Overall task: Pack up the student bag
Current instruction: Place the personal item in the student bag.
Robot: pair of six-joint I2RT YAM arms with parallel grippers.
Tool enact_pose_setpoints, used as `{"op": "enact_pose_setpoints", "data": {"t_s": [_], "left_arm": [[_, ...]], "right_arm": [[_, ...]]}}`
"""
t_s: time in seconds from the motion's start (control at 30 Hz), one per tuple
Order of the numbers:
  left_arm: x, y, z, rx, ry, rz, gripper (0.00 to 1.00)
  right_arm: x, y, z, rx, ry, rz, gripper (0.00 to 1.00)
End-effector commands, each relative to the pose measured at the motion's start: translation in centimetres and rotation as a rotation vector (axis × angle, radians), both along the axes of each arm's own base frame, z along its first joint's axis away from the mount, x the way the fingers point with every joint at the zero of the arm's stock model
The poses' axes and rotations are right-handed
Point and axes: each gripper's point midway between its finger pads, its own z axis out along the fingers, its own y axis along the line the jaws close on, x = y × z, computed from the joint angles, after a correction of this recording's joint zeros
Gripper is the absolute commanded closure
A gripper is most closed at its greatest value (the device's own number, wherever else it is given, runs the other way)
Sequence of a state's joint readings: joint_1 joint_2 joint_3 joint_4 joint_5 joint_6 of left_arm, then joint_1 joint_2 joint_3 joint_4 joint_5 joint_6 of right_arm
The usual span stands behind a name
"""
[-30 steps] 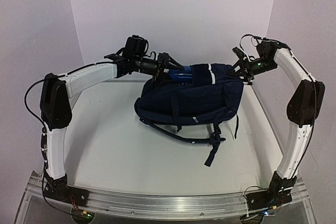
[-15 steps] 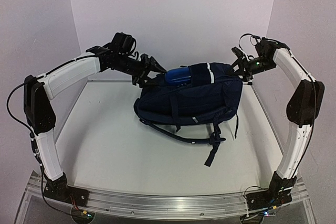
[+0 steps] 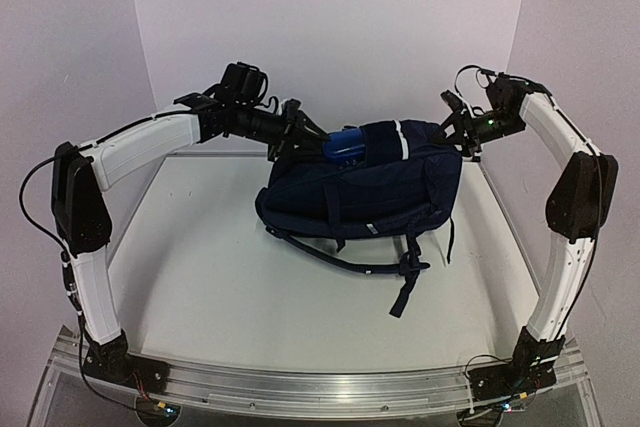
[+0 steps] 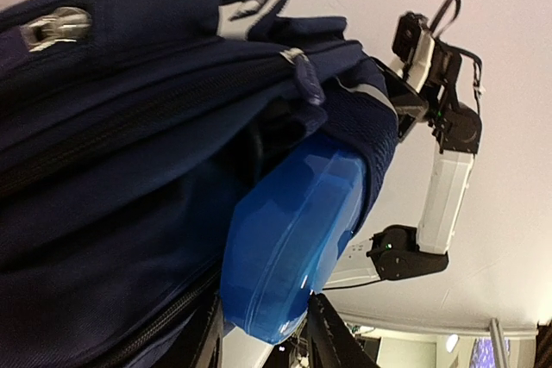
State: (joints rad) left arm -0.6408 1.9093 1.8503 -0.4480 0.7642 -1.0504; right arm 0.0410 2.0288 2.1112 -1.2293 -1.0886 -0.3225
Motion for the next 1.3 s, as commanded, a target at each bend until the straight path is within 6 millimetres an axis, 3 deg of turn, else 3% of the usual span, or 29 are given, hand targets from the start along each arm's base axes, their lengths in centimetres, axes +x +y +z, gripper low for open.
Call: {"op": "enact_pose_setpoints", "data": {"t_s": [0.0,0.3,0.57,0.7,0.87,0.93,1.13,1.27], "left_arm": [[-1.3,-2.4,0.8,-0.078,-0.016,-0.104,0.69],[0.3,-6.3,0.9,-0.164,-0.047,-0.195,0.89],[0.0,-9.3,0.7,-0.244,-0.047,-0.295,0.92],[-0.5,-8.6,0.6,-0.247,-0.047,-0.281,0.92],[-0.1,-6.6,-0.7,-0.207,-0.018,-0.203,0.93],[0.1,-6.2,-1.1,-0.198,-0.007,-0.188,0.93],[0.6,-6.4,-1.9,-0.175,0.016,-0.172,0.94],[2.2,-6.1,-2.3,-0.159,0.026,-0.132,0.94]], "right_arm": [[-1.1,1.0,-2.0,-0.055,0.063,0.018,0.24],[-1.9,2.1,-1.3,-0.014,0.058,0.058,0.18],[-3.0,3.2,-0.1,0.042,0.060,0.101,0.08],[-3.0,2.4,0.6,0.065,0.074,0.086,0.07],[-1.7,-1.4,2.9,0.122,0.071,0.010,0.02],[-1.6,-2.1,3.5,0.143,0.078,-0.009,0.02],[-3.4,-0.9,3.6,0.194,0.147,0.009,0.02],[-6.0,0.6,2.8,0.115,0.117,0.072,0.02]]}}
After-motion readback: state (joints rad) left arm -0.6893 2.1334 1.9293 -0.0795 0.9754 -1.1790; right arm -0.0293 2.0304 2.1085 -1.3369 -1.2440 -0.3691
